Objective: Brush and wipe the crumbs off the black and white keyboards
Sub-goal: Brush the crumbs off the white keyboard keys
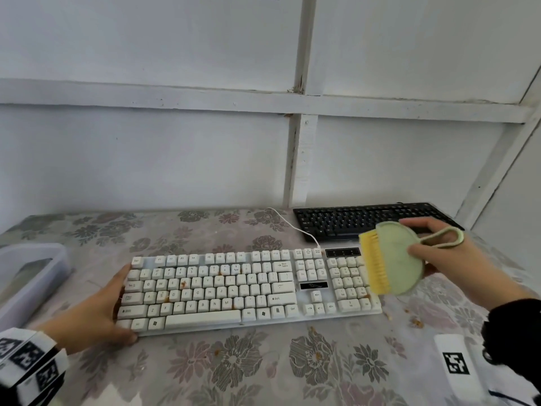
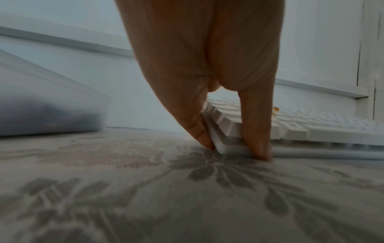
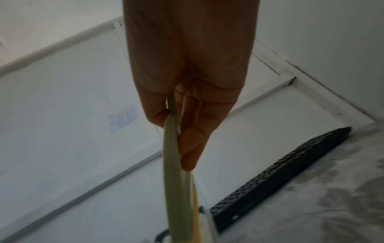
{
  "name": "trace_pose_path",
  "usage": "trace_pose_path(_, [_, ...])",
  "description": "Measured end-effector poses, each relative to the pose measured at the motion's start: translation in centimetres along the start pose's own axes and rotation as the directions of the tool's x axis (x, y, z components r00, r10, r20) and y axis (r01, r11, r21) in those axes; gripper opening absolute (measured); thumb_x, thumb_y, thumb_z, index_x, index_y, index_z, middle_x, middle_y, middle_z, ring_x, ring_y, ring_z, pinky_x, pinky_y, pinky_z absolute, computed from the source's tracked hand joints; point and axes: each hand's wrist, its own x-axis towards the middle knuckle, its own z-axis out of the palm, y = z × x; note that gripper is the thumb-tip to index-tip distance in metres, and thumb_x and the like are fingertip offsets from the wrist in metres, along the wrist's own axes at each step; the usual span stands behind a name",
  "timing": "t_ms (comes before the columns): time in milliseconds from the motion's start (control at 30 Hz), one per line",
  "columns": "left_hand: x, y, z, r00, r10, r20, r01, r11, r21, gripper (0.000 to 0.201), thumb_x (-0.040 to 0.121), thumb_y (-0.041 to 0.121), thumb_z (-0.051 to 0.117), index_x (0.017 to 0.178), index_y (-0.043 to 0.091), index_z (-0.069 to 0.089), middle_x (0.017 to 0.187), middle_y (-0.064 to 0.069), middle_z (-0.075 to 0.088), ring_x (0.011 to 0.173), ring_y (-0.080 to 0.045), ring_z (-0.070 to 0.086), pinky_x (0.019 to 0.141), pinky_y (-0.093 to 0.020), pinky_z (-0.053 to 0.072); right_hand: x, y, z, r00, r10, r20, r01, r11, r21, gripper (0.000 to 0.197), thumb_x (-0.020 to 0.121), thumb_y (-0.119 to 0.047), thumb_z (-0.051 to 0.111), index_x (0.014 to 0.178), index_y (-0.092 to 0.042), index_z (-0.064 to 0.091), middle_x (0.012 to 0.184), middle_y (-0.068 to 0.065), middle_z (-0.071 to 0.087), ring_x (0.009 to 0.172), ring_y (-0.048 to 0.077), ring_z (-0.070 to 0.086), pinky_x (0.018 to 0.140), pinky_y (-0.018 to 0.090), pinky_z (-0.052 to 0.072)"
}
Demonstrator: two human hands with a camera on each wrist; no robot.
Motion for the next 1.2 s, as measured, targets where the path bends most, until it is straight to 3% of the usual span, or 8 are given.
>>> trace_pose_path(133, [-0.1, 0.2, 0.1, 0.999, 0.032, -0.025, -0.032, 0.999, -0.019, 0.137, 0.032, 0.032, 0.087, 0.133, 0.053, -0.003, 0.127, 0.002, 0.053, 0.111, -0.015, 0.058, 0.1, -0.043, 0.045, 0.3, -0.7, 2.1, 0.999, -0.037, -0.037, 0.036, 0.999, -0.03, 0.043, 0.083, 0.007, 0.057, 0.106, -0.029, 0.064, 0.088, 0.01, 0.066, 0.072, 0.02, 0.062, 0.049, 0.026, 0.054])
trace_pose_path(333, [-0.6, 1.3, 0.1, 1.0, -0.002, 0.003, 0.002, 1.0, 0.009, 0.132, 0.047, 0.016, 0.087, 0.142, 0.037, -0.002, 0.123, 0.007, 0.052, 0.109, -0.01, 0.055, 0.1, -0.033, 0.043, -1.0, -0.1, 2.1, 0.997, 0.024, 0.075, -0.012, 0.987, -0.163, 0.04, 0.081, 0.006, 0.058, 0.096, -0.03, 0.067, 0.068, 0.006, 0.063, 0.059, 0.018, 0.061, 0.049, 0.033, 0.054])
trace_pose_path(600, [-0.8, 1.7, 0.4, 0.998, 0.045, -0.032, -0.046, 0.998, -0.03, 0.134, 0.029, 0.029, 0.082, 0.143, 0.025, 0.012, 0.116, 0.009, 0.055, 0.105, -0.01, 0.057, 0.09, -0.026, 0.045, -0.4, -1.3, 2.4, 0.997, -0.066, -0.029, 0.061, 0.988, -0.145, 0.043, 0.082, 0.004, 0.057, 0.104, -0.033, 0.064, 0.085, 0.007, 0.067, 0.073, 0.026, 0.062, 0.055, 0.037, 0.057])
trace_pose_path(700, [-0.7, 1.7, 0.4, 0.998, 0.051, -0.032, -0.052, 0.998, -0.027, 0.133, 0.027, 0.032, 0.081, 0.142, 0.026, 0.013, 0.113, 0.012, 0.054, 0.102, -0.007, 0.056, 0.086, -0.021, 0.044, -1.4, -0.2, 2.7, 1.0, -0.014, 0.022, 0.018, 0.982, -0.19, 0.044, 0.08, 0.004, 0.058, 0.099, -0.035, 0.066, 0.077, 0.008, 0.066, 0.066, 0.025, 0.061, 0.056, 0.045, 0.056])
trace_pose_path(867, [-0.8, 1.8, 0.3, 0.999, 0.048, -0.023, -0.048, 0.998, -0.03, 0.134, 0.029, 0.034, 0.081, 0.139, 0.037, 0.005, 0.119, 0.01, 0.053, 0.108, -0.01, 0.055, 0.097, -0.03, 0.044, -1.4, -0.9, 1.9, 0.998, -0.009, 0.064, 0.021, 0.981, -0.193, 0.044, 0.08, 0.004, 0.058, 0.095, -0.037, 0.066, 0.067, 0.002, 0.063, 0.061, 0.02, 0.059, 0.053, 0.035, 0.054])
trace_pose_path(1033, [-0.9, 1.5, 0.2, 0.998, 0.059, -0.018, -0.059, 0.998, -0.023, 0.129, 0.03, 0.034, 0.083, 0.134, 0.043, 0.006, 0.123, 0.009, 0.053, 0.111, -0.01, 0.055, 0.101, -0.036, 0.043, -1.3, -0.9, 2.6, 0.999, -0.045, -0.028, 0.039, 0.982, -0.182, 0.045, 0.08, 0.0, 0.058, 0.101, -0.039, 0.064, 0.083, 0.002, 0.067, 0.073, 0.032, 0.061, 0.06, 0.046, 0.055])
trace_pose_path(1133, [-0.9, 1.8, 0.3, 0.998, 0.064, -0.001, -0.064, 0.997, -0.034, 0.124, 0.031, 0.033, 0.082, 0.13, 0.045, 0.008, 0.121, 0.011, 0.052, 0.11, -0.01, 0.055, 0.1, -0.034, 0.043, -2.2, -0.2, 2.9, 0.996, 0.024, 0.081, -0.006, 0.977, -0.213, 0.041, 0.081, 0.002, 0.058, 0.099, -0.033, 0.065, 0.074, 0.013, 0.063, 0.061, 0.023, 0.057, 0.052, 0.038, 0.052])
trace_pose_path(1200, [-0.9, 1.9, 0.3, 0.998, 0.066, 0.0, -0.066, 0.997, -0.033, 0.122, 0.032, 0.033, 0.082, 0.129, 0.045, 0.008, 0.12, 0.013, 0.051, 0.111, -0.01, 0.054, 0.102, -0.034, 0.042, -2.4, -0.6, 2.5, 0.99, 0.049, 0.131, -0.02, 0.977, -0.212, 0.038, 0.081, 0.005, 0.058, 0.099, -0.028, 0.065, 0.061, 0.007, 0.061, 0.052, 0.014, 0.055, 0.046, 0.029, 0.05])
